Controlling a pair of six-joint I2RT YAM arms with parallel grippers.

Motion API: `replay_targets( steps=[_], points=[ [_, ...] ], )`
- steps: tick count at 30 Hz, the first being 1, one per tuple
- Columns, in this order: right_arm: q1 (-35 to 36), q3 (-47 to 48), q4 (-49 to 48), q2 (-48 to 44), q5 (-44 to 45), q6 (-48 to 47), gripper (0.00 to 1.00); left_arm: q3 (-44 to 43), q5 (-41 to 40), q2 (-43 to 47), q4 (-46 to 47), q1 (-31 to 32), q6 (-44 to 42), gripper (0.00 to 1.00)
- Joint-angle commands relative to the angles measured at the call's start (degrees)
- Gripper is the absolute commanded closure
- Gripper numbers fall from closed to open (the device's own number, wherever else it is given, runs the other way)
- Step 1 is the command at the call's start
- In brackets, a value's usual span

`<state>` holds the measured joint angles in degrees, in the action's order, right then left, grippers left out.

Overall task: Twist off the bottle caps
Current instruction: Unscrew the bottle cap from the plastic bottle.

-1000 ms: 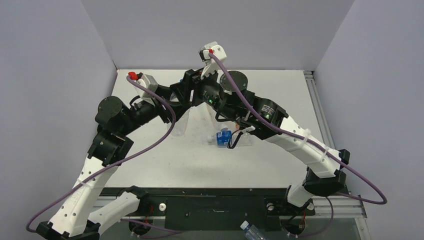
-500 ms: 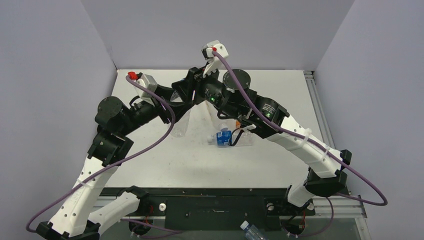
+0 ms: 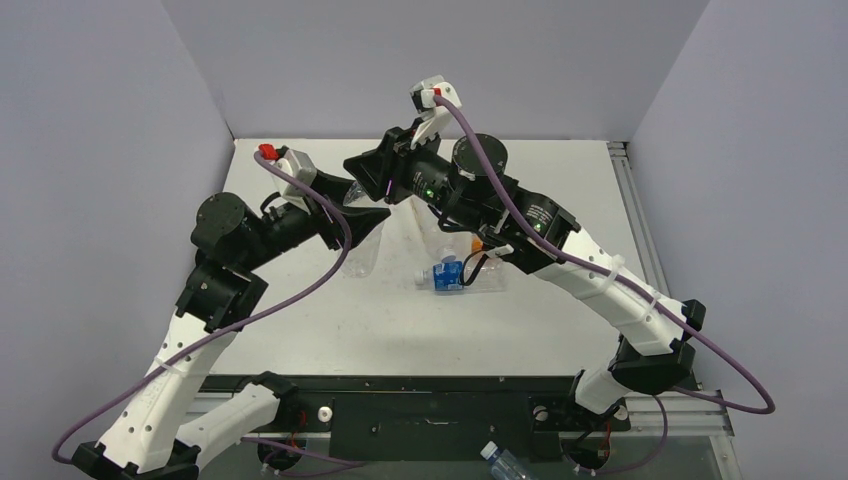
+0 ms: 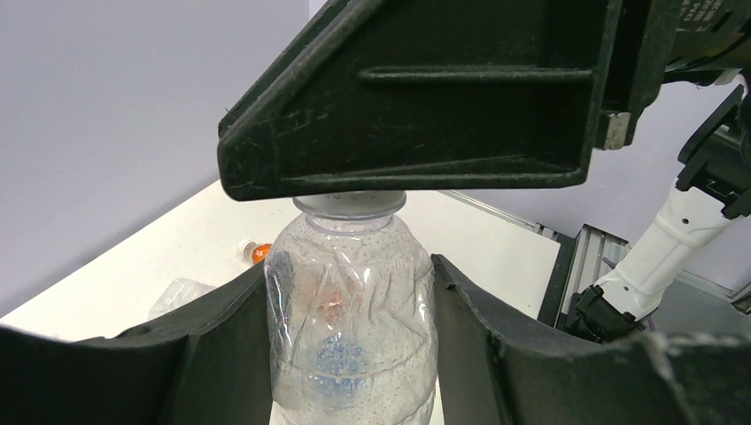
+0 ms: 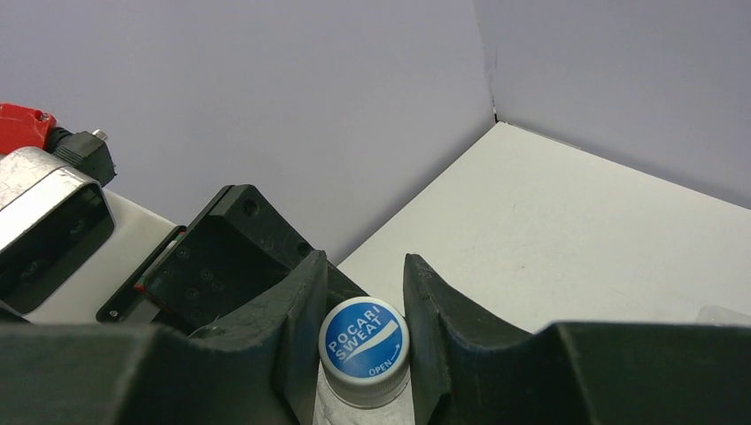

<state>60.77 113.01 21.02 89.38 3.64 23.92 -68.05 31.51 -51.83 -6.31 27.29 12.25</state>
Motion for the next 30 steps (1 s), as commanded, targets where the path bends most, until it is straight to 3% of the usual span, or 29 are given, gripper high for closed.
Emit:
replay_targets(
  steps=[1,5,8,19,22,23,30],
  points=[
    [-0.39,-0.24,-2.15,-1.96,-1.17,0.66,0.74,-0.67,0.48,0.18,3.45,0.31,0.82,1.0],
    [-0.29,-0.37,-1.54,-2.0,-0.72,-0.04,0.81,-1.06,0.01,-0.01,3.58,0.31,1.16,1.0],
    [0.28,-0.78,-0.96,-2.19,0.78,-1.7,0.76,-1.37,-0.43,-0.17,3.43,0.31,1.54,1.0],
    [0.4,-2.62,-1.53,-3.69,1.69,-2.37,0.75,-2.18,-1.22,-0.7,3.48,0.31,2.81,1.0],
    [0.11,-2.55,-1.05,-3.99,-0.45,-2.89,0.94,-2.89,0.06,-0.88,3.68,0.31,3.18,1.0],
    [-0.51,-2.63,-1.01,-4.11,-3.92,-3.11,1.0,-3.15,0.71,-0.93,3.91,0.27,3.63,1.0],
    [-4.8,-6.58,-7.85,-8.3,-33.04,-2.56,1.0,-6.05,15.47,-1.62,8.8,0.22,13.81,1.0]
  ],
)
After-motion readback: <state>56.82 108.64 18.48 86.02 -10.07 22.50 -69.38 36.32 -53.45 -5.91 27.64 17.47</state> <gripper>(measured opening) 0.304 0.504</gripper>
